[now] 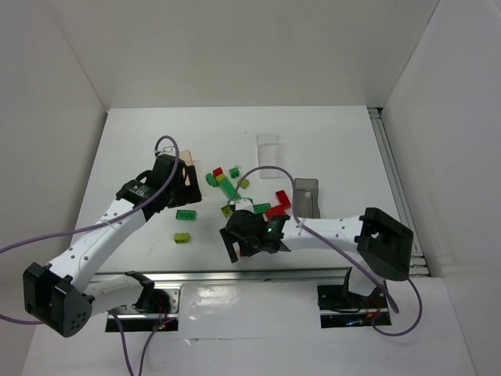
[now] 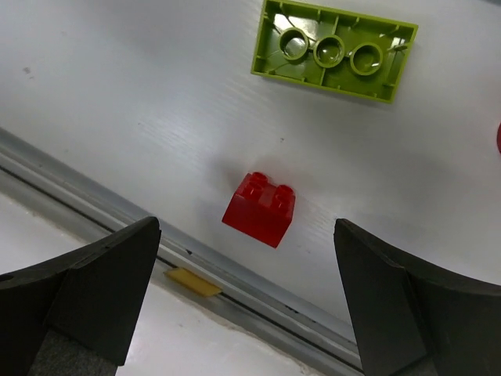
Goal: Sort the legos into containers by color
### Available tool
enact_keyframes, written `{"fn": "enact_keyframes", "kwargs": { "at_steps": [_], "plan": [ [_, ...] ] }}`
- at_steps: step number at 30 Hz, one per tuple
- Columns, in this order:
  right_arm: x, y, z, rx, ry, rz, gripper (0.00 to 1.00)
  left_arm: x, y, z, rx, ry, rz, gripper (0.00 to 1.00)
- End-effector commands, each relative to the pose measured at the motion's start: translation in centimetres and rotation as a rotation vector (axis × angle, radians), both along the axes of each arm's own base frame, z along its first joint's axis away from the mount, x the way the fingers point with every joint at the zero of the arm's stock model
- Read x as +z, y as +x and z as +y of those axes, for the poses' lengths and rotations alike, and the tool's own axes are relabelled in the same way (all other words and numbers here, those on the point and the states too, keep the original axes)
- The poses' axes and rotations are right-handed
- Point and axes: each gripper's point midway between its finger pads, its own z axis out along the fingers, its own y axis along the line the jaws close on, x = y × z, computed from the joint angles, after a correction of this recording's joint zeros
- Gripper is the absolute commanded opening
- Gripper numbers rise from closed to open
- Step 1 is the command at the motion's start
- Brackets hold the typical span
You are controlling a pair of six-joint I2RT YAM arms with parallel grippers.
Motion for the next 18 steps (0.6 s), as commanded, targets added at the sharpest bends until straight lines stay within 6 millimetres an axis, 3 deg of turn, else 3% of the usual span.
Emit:
{"fn": "enact_keyframes", "kwargs": {
  "at_steps": [1, 5, 8, 10, 11, 12, 15, 18],
  "plan": [
    [-0.3, 0.9, 0.9, -0.052, -0.02, -0.004, 0.99, 0.6, 0.4, -0.6, -0.005, -0.034, -0.015, 0.95],
    [-1.4, 0.7, 0.7, -0.072, -0.043, 0.016, 0.89, 1.0, 0.5, -0.1, 0.014, -0.019, -0.034, 0.95],
    [-2.0, 0.9, 0.8, -0.092, -0.048, 0.018, 0.69, 1.0, 0.5, 0.0, 0.007, -0.012, -0.034, 0.95],
    [-2.3, 1.0, 0.7, -0.097, -0.06, 0.014, 0.61, 1.0, 0.5, 0.0, 0.007, -0.012, -0.034, 0.95],
    [-2.0, 1.0, 0.9, -0.094, -0.061, 0.003, 0.5, 0.7, 0.6, 0.0, 0.007, -0.009, -0.026, 0.95],
    [-2.1, 1.0, 0.5, -0.106, -0.077, 0.003, 0.45, 0.7, 0.6, 0.0, 0.007, -0.009, -0.026, 0.95],
    [-0.9, 1.5, 0.8, -0.124, -0.076, -0.033, 0.31, 0.7, 0.5, 0.0, 0.0, -0.001, -0.026, 0.97],
    [1.9, 2.5, 0.8, -0.153, -0.047, -0.093, 0.31, 0.6, 0.4, 0.1, -0.001, 0.002, -0.018, 1.0]
  ]
}}
